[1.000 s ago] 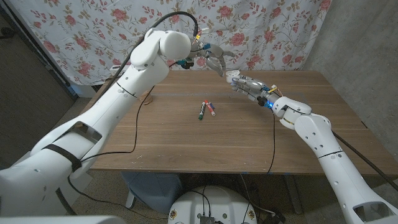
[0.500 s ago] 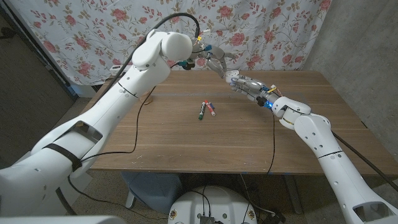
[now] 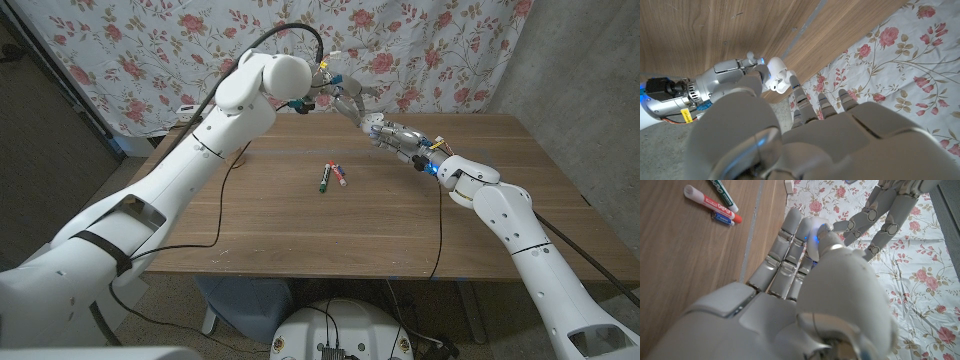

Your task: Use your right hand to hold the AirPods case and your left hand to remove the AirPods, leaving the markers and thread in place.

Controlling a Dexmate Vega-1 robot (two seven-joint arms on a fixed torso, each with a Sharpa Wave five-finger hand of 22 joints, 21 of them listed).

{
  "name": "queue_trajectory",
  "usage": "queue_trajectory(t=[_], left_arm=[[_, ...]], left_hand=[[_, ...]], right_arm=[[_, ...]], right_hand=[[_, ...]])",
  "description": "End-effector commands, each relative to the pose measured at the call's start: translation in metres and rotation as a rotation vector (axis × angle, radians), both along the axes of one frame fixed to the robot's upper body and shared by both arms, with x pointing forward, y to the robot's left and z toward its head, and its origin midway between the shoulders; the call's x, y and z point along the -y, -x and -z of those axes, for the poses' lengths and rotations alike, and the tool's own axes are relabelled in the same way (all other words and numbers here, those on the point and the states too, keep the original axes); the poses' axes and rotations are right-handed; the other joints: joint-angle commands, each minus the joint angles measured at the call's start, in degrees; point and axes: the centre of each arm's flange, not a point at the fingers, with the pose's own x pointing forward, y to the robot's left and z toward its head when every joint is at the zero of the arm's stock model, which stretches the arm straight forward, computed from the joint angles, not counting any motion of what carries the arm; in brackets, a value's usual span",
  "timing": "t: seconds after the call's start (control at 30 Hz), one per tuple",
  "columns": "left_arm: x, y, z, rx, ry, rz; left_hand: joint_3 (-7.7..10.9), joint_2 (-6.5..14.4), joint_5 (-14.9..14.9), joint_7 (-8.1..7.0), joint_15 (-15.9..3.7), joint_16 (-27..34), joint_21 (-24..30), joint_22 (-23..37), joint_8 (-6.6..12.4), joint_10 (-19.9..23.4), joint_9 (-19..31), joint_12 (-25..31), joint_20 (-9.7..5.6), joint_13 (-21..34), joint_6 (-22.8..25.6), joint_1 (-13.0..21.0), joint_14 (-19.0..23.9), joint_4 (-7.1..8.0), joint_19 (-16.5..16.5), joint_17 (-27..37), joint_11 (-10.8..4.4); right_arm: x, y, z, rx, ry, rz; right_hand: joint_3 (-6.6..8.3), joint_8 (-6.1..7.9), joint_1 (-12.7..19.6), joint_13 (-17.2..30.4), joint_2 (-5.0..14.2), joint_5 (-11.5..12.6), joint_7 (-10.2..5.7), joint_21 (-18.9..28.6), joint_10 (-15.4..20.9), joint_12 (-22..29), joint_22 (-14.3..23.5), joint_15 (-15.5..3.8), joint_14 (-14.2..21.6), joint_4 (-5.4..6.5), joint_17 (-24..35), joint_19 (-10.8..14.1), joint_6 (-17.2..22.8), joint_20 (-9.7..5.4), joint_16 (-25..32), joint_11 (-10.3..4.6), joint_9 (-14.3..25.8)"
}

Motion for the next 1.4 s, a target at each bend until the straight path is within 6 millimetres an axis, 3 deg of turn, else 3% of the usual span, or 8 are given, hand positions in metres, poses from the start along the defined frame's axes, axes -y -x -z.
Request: queue_trajectory(t=[0.03, 1.4], left_arm=[[0.002, 0.0005, 0.0037, 0.004, -0.008, -0.002], [0.0027, -0.0014, 0.0091, 0.0, -0.006, -0.002]], left_hand=[[0.23, -0.2, -0.2, 0.01, 0.0, -0.1, 0.3, 0.3, 0.15, -0.2, 0.0, -0.2, 0.02, 0.1, 0.6, 0.1, 0.4, 0.3, 0.4, 0.0, 0.23], [-0.18, -0.4, -0.8, 0.11, 0.3, -0.3, 0.2, 0.3, 0.16, -1.9, 0.0, -1.6, 0.16, 0.2, 2.2, -1.0, 0.2, 0.73, 0.4, 0.1, 0.83]], right_arm=[[-0.0007, 0.0013, 0.0005, 0.003, 0.0, -0.007], [-0.0045, 0.0071, 0.0004, 0.011, 0.005, -0.014]], right_hand=[[-0.2, -0.12, -0.1, 4.9, 0.55, 0.3, -0.06, 0.5, 1.7, 3.2, 0.0, -6.14, 0.8, 0.08, 0.3, -0.3, 0.0, -4.65, -0.1, -1.31, 0.2], [-0.21, -0.16, -0.1, 5.1, 0.46, 0.3, -0.1, 1.4, 1.9, 3.1, 0.0, -6.14, 0.9, 0.06, 0.5, -0.7, 0.0, -4.62, -0.3, -1.27, 0.2]])
